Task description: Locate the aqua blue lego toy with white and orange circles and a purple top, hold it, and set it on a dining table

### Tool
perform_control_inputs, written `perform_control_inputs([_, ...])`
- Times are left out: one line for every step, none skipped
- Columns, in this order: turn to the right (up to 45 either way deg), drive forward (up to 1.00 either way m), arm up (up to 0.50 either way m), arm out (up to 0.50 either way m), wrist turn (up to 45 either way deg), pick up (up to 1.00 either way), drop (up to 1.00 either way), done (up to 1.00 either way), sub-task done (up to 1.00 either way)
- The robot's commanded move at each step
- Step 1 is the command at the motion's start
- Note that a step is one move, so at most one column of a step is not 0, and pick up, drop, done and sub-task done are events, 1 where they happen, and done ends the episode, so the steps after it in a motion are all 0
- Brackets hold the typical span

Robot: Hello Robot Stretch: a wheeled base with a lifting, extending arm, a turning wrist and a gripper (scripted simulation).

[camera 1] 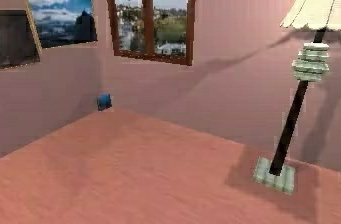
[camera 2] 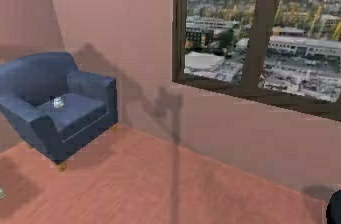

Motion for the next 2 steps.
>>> perform_control_inputs([45.0,0.0,0.0,0.0,0.0,0.0,0.0,0.0,0.0])
perform_control_inputs([0.0,0.9,0.0,0.0,0.0,0.0,0.0,0.0,0.0])
